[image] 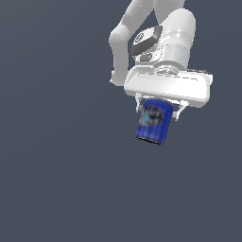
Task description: Pick up the object and move it to a goal position.
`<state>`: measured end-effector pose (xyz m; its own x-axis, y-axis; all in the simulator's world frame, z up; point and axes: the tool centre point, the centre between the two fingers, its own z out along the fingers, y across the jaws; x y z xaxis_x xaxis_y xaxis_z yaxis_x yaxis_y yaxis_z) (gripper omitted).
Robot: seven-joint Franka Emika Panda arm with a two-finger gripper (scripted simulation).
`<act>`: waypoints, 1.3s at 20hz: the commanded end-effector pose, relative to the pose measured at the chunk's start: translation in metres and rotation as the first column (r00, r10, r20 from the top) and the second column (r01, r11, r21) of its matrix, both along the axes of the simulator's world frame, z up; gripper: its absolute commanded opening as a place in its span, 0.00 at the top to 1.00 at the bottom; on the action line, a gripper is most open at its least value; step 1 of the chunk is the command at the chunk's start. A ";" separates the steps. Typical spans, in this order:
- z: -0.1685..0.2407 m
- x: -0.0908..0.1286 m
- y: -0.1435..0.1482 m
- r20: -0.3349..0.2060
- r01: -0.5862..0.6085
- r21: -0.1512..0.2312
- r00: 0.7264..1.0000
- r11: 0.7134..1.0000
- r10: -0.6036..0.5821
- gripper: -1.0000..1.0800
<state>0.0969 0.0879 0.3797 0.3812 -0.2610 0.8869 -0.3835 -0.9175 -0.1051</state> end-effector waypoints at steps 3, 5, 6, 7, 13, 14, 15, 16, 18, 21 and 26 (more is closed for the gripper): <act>0.037 0.001 0.015 0.106 0.025 -0.020 0.994 1.000 -0.022 1.00; 0.051 0.000 0.021 0.151 0.037 -0.028 0.988 0.999 -0.033 1.00; 0.058 0.000 0.024 0.172 0.044 -0.032 0.984 0.999 -0.038 1.00; 0.065 -0.001 0.027 0.193 0.050 -0.036 0.980 0.998 -0.042 1.00; 0.097 -0.005 0.042 0.295 0.086 -0.053 0.953 0.995 -0.067 1.00; 0.101 -0.006 0.044 0.308 0.091 -0.055 0.949 0.994 -0.070 1.00; 0.105 -0.006 0.046 0.320 0.097 -0.057 0.945 0.994 -0.073 1.00; 0.108 -0.007 0.047 0.330 0.101 -0.059 0.941 0.993 -0.076 1.00; 0.114 -0.008 0.050 0.349 0.110 -0.062 0.933 0.992 -0.082 1.00; 0.120 -0.010 0.052 0.369 0.120 -0.064 0.925 0.991 -0.088 1.00; 0.123 -0.010 0.053 0.382 0.128 -0.067 0.920 0.990 -0.093 1.00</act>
